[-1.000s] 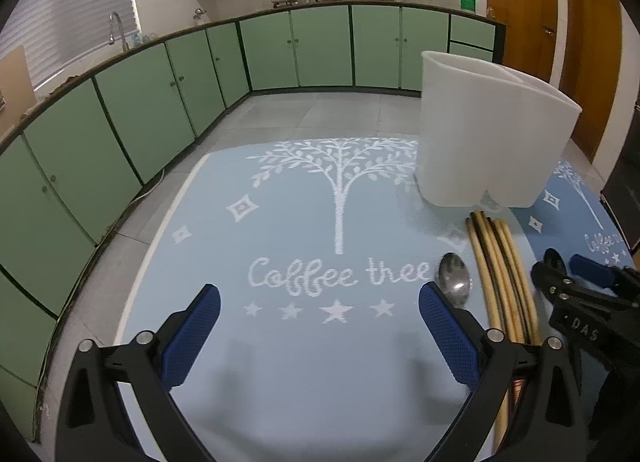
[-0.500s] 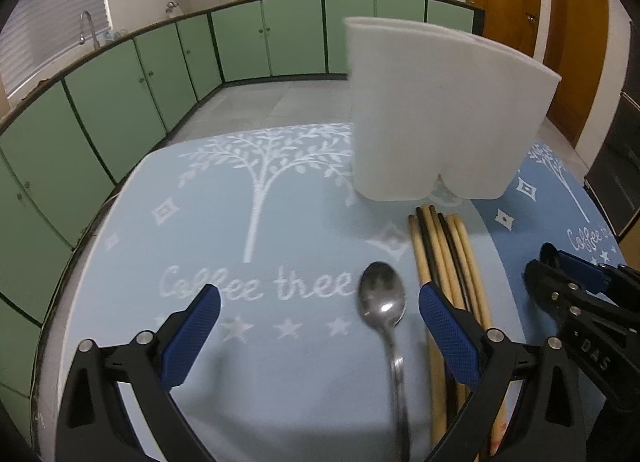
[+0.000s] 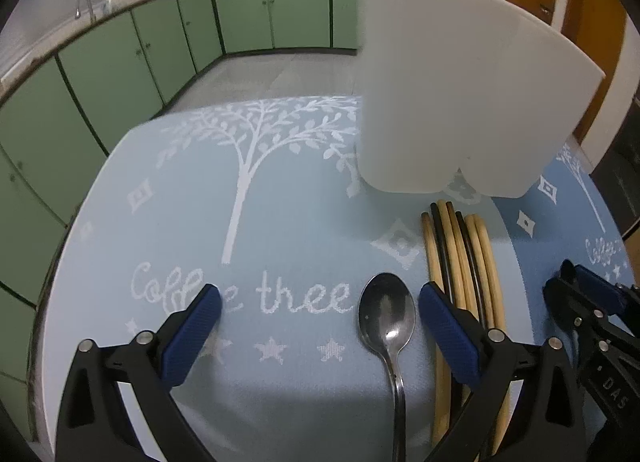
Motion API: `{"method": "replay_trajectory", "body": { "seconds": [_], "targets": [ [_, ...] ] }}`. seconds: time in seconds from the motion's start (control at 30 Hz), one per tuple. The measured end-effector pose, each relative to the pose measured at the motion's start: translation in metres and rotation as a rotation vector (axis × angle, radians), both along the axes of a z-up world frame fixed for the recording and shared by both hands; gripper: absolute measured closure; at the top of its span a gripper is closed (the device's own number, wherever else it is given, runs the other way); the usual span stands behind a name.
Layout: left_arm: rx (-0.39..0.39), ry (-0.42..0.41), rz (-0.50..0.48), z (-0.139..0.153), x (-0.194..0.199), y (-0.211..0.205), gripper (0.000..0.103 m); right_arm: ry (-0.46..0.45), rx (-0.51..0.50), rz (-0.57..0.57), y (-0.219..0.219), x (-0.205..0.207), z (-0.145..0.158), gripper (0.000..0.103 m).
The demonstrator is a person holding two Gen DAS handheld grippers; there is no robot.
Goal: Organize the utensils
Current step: 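Close the left gripper on the silver spoon while the right gripper lifts the black spoon, then carry both spoons over the white holder and open both grippers to drop them in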
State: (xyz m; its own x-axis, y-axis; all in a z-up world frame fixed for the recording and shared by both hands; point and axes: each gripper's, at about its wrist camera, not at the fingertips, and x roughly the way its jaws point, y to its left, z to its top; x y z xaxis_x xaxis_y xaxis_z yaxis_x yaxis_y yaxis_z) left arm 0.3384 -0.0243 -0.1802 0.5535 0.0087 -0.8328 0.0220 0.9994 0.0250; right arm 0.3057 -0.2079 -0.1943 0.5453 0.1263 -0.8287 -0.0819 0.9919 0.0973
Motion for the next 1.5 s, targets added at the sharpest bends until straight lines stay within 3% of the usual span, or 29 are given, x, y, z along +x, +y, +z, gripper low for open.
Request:
{"method": "replay_trajectory", "body": {
  "seconds": [0.07, 0.17, 0.23, 0.27, 0.37, 0.47, 0.63, 0.77, 0.87, 1.1, 1.5],
  "targets": [
    [-0.007, -0.001, -0.010, 0.001, -0.001, -0.001, 0.015, 0.017, 0.000, 0.010, -0.001, 0.004, 0.002, 0.066],
    [-0.037, -0.006, -0.028, 0.008, -0.003, 0.001, 0.042, 0.042, -0.005, 0.019, 0.000, 0.008, 0.003, 0.066],
    [-0.054, -0.009, -0.031, 0.012, -0.003, 0.001, 0.069, 0.050, -0.001, 0.019, 0.000, 0.010, 0.004, 0.069],
    [-0.063, -0.009, -0.036, 0.013, -0.003, 0.001, 0.075, 0.051, -0.001, 0.017, 0.000, 0.010, 0.004, 0.069],
    [-0.061, -0.017, -0.046, 0.014, -0.004, -0.001, 0.076, 0.043, -0.004, 0.014, 0.001, 0.007, 0.004, 0.070],
    [-0.079, -0.058, -0.066, 0.016, -0.018, -0.003, 0.076, -0.051, 0.001, 0.023, 0.001, -0.009, 0.014, 0.070],
    [-0.149, -0.269, -0.098, 0.039, -0.061, 0.013, 0.076, -0.192, 0.049, 0.042, -0.008, -0.030, 0.033, 0.070],
    [-0.159, -0.382, -0.096, 0.055, -0.087, 0.014, 0.076, -0.248, 0.020, 0.060, -0.007, -0.040, 0.039, 0.070],
    [-0.159, -0.442, -0.091, 0.065, -0.101, 0.017, 0.076, -0.288, 0.052, 0.064, -0.009, -0.050, 0.046, 0.070],
    [-0.162, -0.564, -0.101, 0.090, -0.123, 0.023, 0.076, -0.390, 0.066, 0.099, -0.008, -0.055, 0.073, 0.070],
    [-0.185, -0.707, -0.106, 0.138, -0.121, 0.024, 0.076, -0.567, 0.153, 0.094, -0.020, -0.043, 0.131, 0.070]
  ]
}}
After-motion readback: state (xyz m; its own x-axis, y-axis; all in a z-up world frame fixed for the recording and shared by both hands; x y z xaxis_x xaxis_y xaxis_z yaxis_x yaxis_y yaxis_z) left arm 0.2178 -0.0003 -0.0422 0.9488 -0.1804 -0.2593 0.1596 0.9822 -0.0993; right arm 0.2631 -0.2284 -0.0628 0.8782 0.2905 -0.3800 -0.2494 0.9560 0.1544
